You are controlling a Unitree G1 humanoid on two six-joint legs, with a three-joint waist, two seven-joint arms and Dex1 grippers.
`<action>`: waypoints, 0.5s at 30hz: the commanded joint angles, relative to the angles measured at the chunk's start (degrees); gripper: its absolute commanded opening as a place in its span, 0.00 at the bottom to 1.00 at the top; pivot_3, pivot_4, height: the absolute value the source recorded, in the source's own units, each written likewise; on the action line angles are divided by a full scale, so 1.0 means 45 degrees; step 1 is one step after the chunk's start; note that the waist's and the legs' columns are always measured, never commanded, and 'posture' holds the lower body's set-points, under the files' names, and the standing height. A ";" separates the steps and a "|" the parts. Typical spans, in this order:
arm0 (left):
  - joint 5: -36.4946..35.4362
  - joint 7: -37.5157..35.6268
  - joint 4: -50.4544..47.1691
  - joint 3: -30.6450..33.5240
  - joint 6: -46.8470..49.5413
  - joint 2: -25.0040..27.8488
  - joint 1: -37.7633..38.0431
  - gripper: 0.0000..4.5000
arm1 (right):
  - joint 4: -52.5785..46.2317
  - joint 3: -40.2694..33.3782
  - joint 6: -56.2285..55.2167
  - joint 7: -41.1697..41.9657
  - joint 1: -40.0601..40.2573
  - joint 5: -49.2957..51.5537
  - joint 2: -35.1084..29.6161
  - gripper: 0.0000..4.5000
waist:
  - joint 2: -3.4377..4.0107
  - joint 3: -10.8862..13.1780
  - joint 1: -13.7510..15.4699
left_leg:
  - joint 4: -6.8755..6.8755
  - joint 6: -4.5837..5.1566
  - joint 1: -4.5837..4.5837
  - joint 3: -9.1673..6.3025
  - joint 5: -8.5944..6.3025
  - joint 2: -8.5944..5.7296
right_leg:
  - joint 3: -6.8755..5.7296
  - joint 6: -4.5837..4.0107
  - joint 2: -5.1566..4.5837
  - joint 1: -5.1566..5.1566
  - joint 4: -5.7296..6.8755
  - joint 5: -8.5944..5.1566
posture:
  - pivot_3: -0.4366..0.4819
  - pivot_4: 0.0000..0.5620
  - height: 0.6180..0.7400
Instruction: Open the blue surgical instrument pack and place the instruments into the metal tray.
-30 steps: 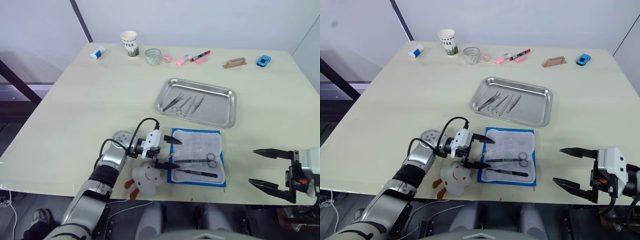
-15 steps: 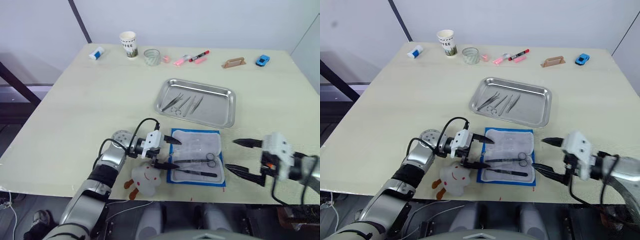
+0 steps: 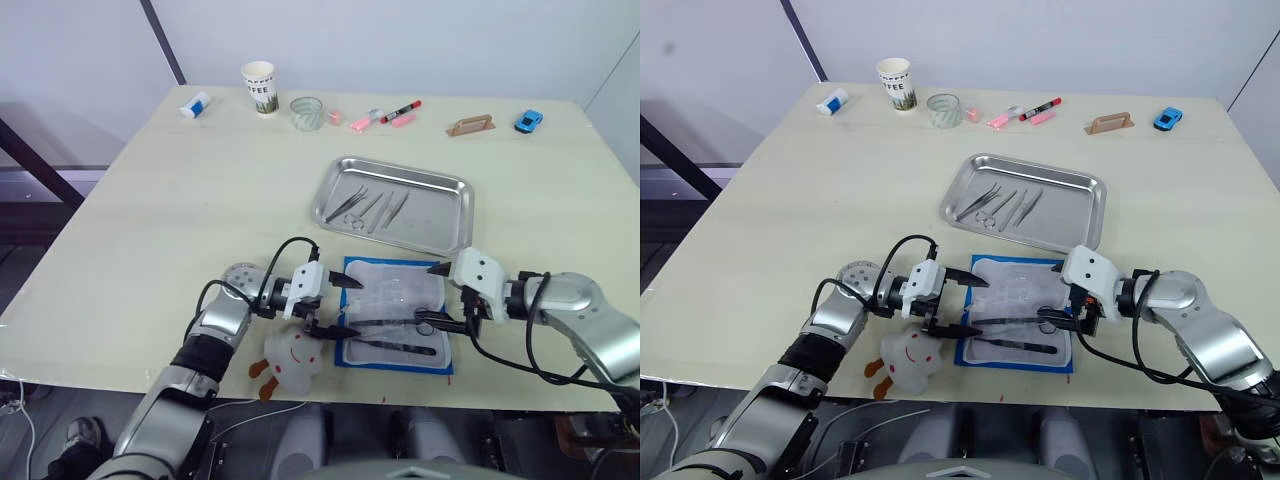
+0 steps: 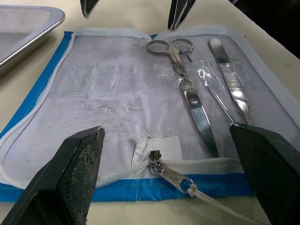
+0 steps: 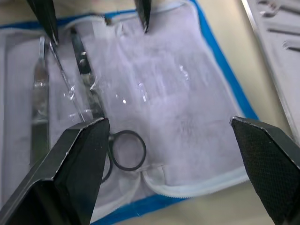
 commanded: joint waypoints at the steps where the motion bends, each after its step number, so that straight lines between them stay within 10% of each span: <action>1: 0.0505 0.0116 -0.0025 -0.0352 0.0320 0.0165 0.0363 1.00 | 0.0056 0.0158 -0.0445 0.0216 -0.0365 -0.0380 0.0122 1.00 | 0.0000 0.0000 0.0021 | 0.0000 0.0000 -0.0002 0.0000 0.0000 0.0000 | -0.0001 0.0001 -0.0001 -0.0001 0.0000 0.0000 | 0.48 0.27 1.00; 15: 0.0515 0.0210 -0.0045 -0.0375 0.0665 0.0104 0.0045 1.00 | 0.0170 0.0714 -0.0844 0.0899 -0.0459 -0.1474 0.0200 1.00 | 0.0000 0.0000 0.0019 | 0.0007 0.0000 -0.0002 -0.0004 0.0000 -0.0002 | -0.0007 0.0000 -0.0002 0.0001 0.0004 0.0001 | 0.48 0.27 1.00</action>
